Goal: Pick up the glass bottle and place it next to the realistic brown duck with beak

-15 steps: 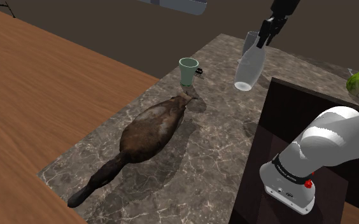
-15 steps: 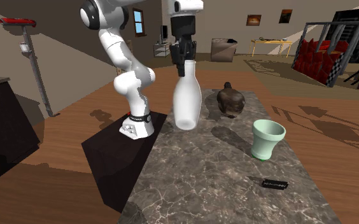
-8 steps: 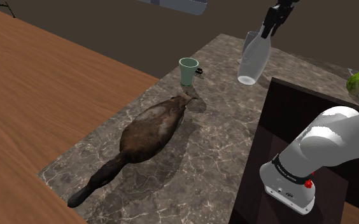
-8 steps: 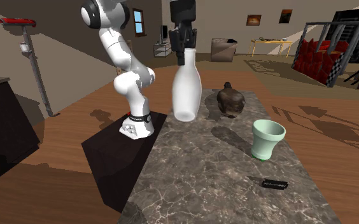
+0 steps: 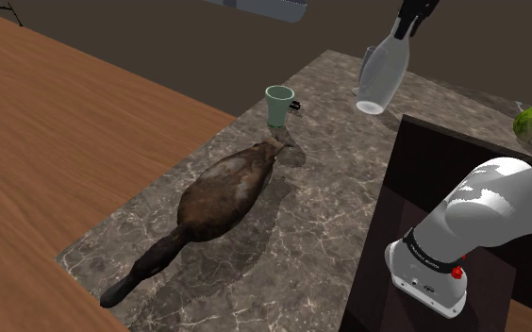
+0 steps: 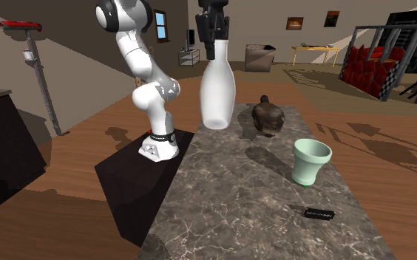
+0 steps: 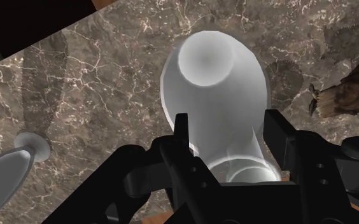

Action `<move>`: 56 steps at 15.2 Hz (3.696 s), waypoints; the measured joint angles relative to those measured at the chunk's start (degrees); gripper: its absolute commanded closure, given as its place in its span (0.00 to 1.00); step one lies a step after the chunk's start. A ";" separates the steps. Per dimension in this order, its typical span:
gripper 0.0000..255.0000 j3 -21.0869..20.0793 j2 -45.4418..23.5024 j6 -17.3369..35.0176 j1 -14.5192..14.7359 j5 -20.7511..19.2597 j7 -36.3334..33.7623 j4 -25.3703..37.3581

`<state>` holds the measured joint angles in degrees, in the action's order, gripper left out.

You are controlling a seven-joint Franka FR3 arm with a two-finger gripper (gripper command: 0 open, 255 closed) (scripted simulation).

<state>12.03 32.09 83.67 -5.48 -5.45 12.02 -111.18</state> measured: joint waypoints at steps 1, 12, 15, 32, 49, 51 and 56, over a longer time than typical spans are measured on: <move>1.00 0.06 -0.59 -0.61 0.06 0.07 0.10 1.20; 1.00 0.11 -5.16 -9.15 0.50 0.76 0.71 14.27; 1.00 0.34 -6.74 -11.66 0.58 0.93 1.11 18.36; 1.00 -7.45 -3.50 -17.29 2.52 3.44 -8.71 20.37; 1.00 -27.25 8.10 -12.33 5.59 14.63 -32.09 4.85; 1.00 -29.80 7.81 -11.76 5.79 16.06 -34.81 4.97; 1.00 -36.46 7.69 -9.70 6.30 19.73 -41.70 4.38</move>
<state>-24.44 39.78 73.97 0.82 14.28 -29.68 -106.80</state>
